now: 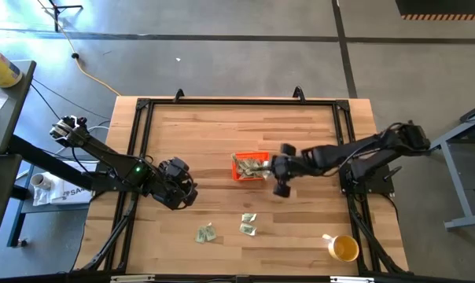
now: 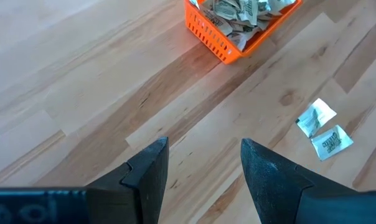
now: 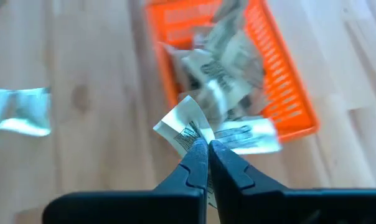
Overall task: Pick and place Stevia / Truvia into bins
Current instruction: Put the light green stevia packet into the orange basket
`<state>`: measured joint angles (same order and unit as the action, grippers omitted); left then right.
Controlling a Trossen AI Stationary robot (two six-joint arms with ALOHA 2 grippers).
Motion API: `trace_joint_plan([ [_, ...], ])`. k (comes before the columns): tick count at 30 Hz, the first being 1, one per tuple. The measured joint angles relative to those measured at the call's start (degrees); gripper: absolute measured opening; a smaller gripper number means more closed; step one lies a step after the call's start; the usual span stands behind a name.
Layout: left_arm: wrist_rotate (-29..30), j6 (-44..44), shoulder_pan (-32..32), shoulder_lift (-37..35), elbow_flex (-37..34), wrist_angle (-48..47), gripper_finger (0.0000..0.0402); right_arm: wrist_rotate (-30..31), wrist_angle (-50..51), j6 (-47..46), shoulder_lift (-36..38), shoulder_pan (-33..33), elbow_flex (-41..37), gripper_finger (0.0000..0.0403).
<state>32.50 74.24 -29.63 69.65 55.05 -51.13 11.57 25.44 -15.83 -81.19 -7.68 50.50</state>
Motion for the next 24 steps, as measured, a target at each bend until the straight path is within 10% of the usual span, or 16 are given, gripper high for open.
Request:
trace_joint_plan([
  [14, -0.6, -0.4, 0.0, 0.0, 0.0, 0.4, 0.0234, -12.7, -15.7, 0.8, -11.7, 13.6, 2.6, 0.0009],
  [24, -3.2, -0.3, 0.0, 0.0, 0.0, 0.5, 0.0234, -2.4, -13.3, 1.4, -14.0, 12.3, 6.2, 0.0113],
])
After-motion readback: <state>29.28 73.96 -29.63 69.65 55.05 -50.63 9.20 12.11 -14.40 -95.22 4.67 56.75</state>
